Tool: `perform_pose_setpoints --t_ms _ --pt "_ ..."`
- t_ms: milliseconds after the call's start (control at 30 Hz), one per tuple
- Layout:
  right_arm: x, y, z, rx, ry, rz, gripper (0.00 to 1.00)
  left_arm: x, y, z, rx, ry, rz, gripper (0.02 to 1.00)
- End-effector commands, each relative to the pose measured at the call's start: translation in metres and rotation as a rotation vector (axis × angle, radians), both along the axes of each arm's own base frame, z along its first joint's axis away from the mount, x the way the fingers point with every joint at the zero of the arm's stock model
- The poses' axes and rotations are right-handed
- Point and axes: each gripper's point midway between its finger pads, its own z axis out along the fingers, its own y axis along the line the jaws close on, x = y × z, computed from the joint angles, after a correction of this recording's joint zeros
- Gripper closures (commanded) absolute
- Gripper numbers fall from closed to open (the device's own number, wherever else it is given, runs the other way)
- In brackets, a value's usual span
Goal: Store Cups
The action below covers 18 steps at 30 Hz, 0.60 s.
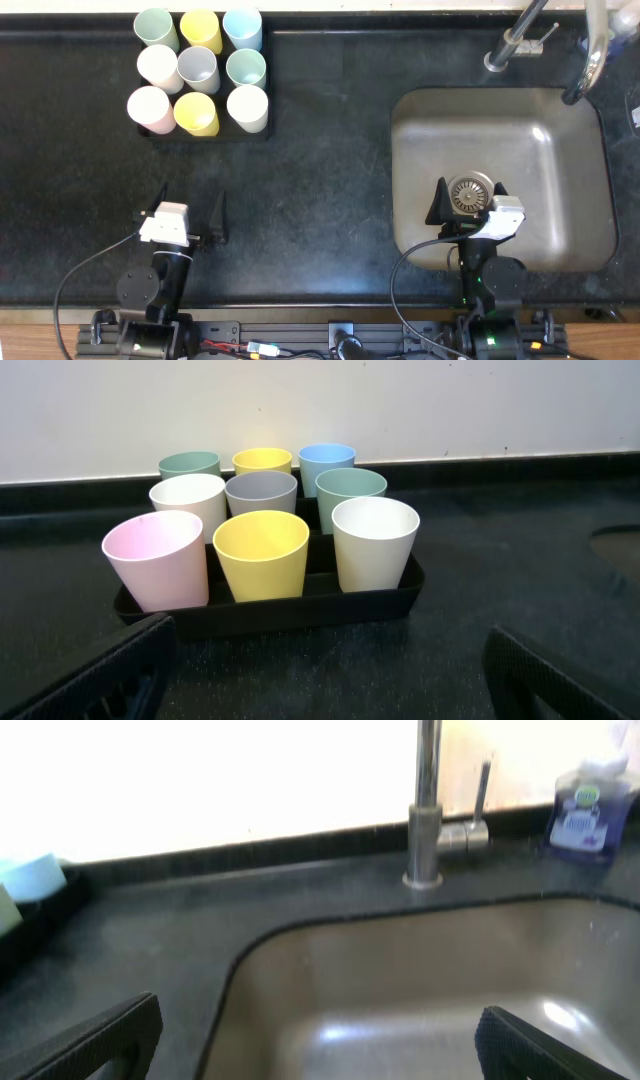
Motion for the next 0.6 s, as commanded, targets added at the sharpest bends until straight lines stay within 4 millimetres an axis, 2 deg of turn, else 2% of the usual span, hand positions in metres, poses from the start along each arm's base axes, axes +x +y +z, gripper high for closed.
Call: perform_pose_setpoints --t_ms 33,100,600 --pt "-0.0039 0.0024 0.0155 0.006 -0.082 0.012 0.005 -0.0006 -0.0012 0.0008 -0.014 -0.003 -0.004 0.018" --pt "-0.0049 0.0023 0.0233 0.009 -0.115 0.012 0.005 -0.0006 -0.0012 0.0008 -0.014 -0.003 -0.004 0.018" --pt "-0.0050 0.0023 0.0195 0.008 -0.100 0.013 0.009 -0.0006 -0.0012 0.0008 -0.014 -0.003 -0.004 0.018"
